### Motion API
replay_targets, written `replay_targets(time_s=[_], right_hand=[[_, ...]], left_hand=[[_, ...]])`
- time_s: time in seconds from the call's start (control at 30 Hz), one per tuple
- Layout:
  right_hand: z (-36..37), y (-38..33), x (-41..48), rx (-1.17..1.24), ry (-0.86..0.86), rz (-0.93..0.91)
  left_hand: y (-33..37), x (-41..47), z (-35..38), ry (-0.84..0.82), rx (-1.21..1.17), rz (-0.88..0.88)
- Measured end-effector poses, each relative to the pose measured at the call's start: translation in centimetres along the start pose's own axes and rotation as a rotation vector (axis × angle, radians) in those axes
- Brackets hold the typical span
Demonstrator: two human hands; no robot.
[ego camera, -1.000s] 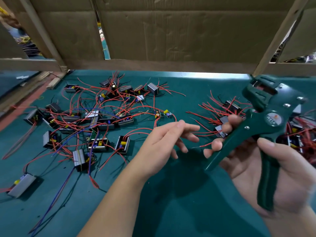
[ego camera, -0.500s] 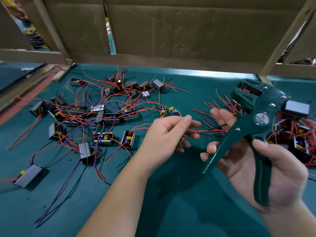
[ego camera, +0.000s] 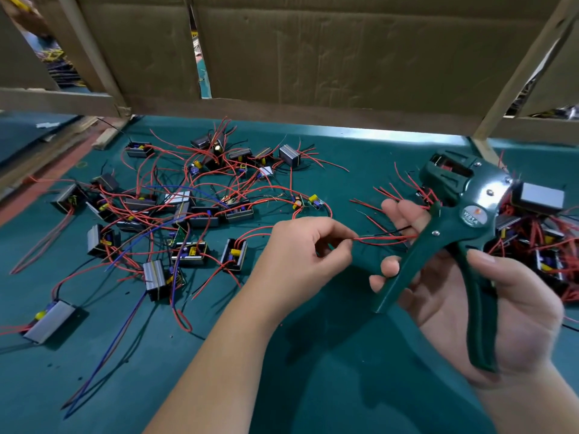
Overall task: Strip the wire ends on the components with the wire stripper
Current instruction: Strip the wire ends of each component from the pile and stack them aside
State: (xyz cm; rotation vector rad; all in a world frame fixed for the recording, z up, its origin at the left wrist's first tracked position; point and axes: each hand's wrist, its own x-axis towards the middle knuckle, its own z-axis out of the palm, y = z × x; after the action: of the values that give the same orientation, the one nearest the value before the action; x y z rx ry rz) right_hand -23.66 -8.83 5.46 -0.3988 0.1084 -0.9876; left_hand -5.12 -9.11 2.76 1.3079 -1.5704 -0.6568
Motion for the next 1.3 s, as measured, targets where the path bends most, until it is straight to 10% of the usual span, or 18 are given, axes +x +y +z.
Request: replay_targets(time_s=[0.47,0.7,1.3], right_hand=[[1.4,-0.9,-0.8,0.027,-0.086,-0.026],[-0.2,-2.3,-0.4,-0.675,0.137,-0.379],[-1.2,-4.6,0.5,-0.391,0.387,-0.169]], left_hand=[[-2.6,1.4,-3.1,0.423,0.169,0.010],[-2.7,1.2,-2.2,0.351,0.420,-0.001],[-3.1,0.9,-2.2,0.324,0.354,-0.096]])
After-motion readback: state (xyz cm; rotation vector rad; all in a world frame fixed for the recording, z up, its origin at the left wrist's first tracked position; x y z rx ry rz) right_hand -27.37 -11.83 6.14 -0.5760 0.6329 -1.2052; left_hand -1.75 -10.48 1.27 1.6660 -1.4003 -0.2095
